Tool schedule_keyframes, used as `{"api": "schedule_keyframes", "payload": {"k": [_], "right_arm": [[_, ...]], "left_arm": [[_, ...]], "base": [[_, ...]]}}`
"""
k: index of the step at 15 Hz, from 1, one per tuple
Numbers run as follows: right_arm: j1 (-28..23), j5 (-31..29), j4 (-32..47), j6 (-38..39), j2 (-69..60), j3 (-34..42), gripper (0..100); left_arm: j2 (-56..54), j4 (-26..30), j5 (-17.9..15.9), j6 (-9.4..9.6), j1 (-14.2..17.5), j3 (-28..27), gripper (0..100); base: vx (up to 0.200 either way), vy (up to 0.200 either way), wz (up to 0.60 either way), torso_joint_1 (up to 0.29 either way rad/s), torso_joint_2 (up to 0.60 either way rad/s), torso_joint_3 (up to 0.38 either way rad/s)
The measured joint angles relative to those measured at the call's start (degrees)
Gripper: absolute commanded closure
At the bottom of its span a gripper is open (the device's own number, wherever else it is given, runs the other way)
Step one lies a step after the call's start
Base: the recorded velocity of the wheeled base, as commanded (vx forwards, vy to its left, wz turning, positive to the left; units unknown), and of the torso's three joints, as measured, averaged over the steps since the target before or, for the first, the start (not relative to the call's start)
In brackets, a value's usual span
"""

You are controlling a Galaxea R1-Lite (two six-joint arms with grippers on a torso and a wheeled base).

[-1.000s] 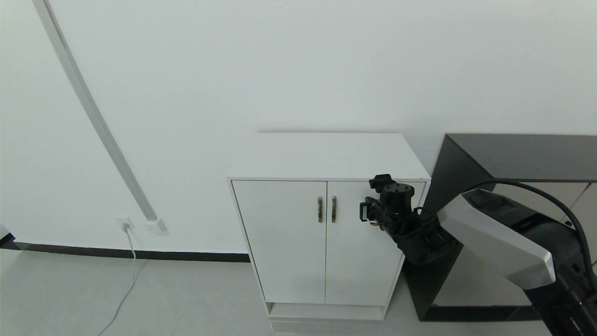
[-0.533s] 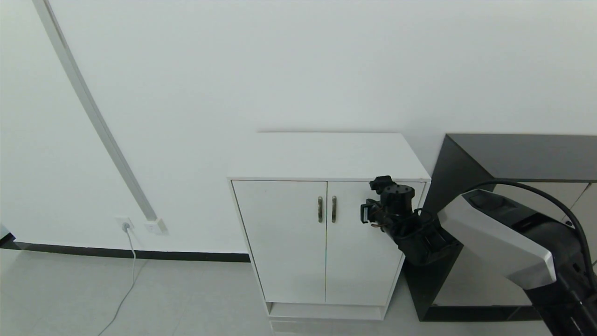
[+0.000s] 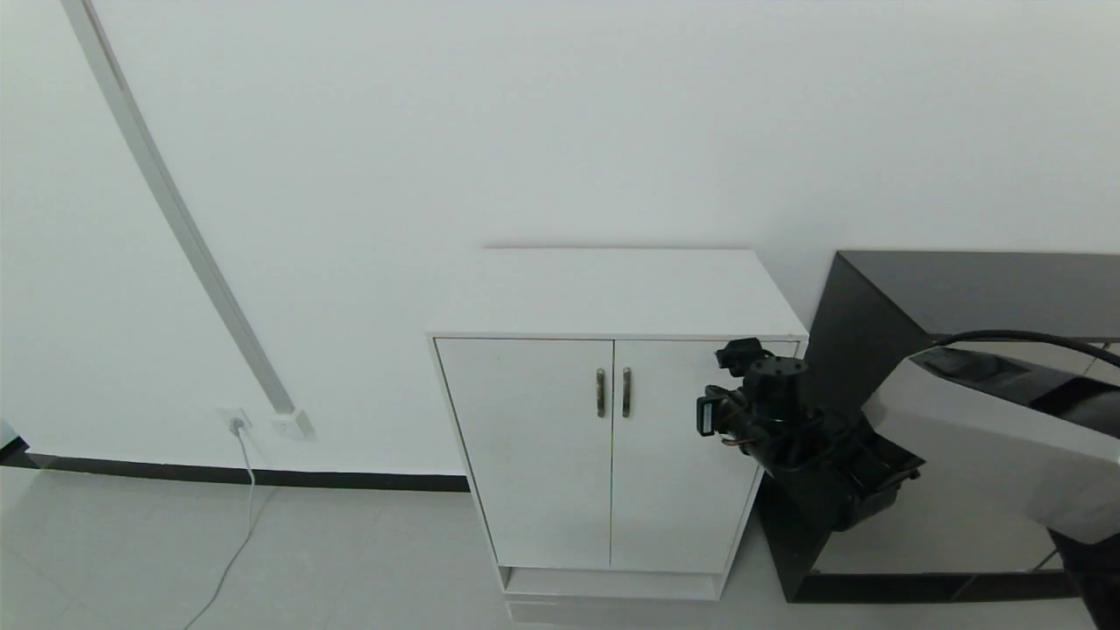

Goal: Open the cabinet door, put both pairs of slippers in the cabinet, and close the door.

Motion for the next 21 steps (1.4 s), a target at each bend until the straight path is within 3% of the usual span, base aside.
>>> {"api": "schedule_keyframes", "payload": {"k": [6,13,21], "right_arm": [[-0.50,-1.62,-6.08,0.01,-11.11,18.19,100],[-3.39,-11.17,-7.20,0.01,-27.56,36.94,100],[-6.70,-11.67,-7.18,0.56,-41.53,53.05,100]], "left_arm": [[0.00,0.00,0.00,0.00,0.00,0.00,100],[0.00,0.00,0.00,-0.01,0.00,0.00,100],[0.00,0.00,0.00,-0.06,0.00,0.00,100]], "base": [[0.000,0.000,0.00,0.000,0.00,0.000],[0.000,0.000,0.00,0.000,0.00,0.000],[0.000,0.000,0.00,0.000,0.00,0.000]]}}
